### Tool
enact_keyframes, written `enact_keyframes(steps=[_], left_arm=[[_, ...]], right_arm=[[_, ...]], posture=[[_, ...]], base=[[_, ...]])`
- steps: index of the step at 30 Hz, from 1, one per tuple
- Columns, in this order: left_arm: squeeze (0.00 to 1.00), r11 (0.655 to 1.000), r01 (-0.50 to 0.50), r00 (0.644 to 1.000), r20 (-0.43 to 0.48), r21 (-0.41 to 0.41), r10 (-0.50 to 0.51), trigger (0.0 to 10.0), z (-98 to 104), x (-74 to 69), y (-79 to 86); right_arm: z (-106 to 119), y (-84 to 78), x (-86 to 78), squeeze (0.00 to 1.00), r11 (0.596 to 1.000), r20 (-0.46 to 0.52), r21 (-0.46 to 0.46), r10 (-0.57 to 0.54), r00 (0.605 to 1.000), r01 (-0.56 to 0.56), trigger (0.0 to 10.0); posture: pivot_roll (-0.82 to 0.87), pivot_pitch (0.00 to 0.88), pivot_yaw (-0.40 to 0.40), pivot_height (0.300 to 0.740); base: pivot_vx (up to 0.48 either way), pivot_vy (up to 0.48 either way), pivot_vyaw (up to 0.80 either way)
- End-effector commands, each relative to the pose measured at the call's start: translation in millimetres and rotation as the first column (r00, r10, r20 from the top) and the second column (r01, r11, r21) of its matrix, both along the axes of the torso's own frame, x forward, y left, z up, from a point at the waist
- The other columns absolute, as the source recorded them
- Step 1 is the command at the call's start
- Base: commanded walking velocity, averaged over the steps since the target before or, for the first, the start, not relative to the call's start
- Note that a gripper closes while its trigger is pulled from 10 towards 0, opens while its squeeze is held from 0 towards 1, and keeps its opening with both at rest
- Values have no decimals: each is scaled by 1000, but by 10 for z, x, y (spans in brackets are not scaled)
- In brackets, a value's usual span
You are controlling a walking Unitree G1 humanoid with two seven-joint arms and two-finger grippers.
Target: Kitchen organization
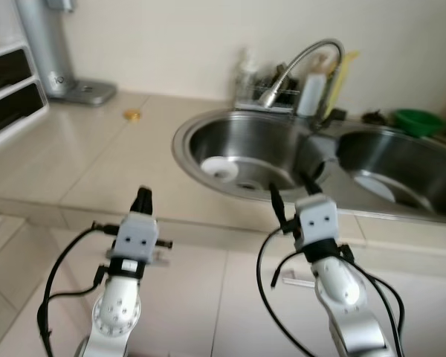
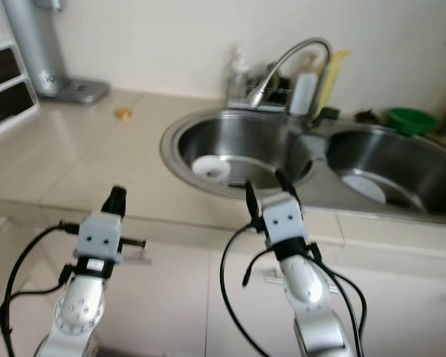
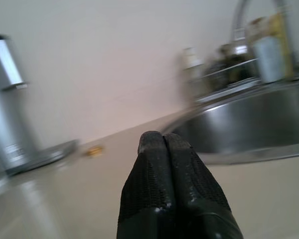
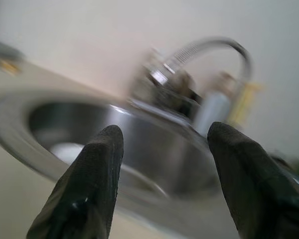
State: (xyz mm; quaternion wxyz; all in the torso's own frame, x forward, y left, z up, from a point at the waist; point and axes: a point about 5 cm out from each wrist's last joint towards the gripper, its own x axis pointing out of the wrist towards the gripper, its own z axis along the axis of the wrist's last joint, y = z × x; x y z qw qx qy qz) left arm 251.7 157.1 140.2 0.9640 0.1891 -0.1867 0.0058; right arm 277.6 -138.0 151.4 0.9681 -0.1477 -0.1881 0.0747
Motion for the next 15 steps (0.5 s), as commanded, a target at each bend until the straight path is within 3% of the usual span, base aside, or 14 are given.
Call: enact_keyframes(steps=[1, 15], left_arm=[[0, 1000, 25, 1000, 3, 10, -25, 10000, 14, -10, -64], [0, 997, 29, 999, -18, 76, -28, 10000, -32, -37, -66]], right_arm=[[19, -71, -11, 0, 999, 18, -15, -33, 999, 33, 10000], [-104, -191, -124, 0, 997, 17, -53, -62, 998, 63, 10000]], posture=[[-46, 0, -40, 740], [-44, 0, -34, 740]], base=[[0, 0, -800], [0, 0, -800]])
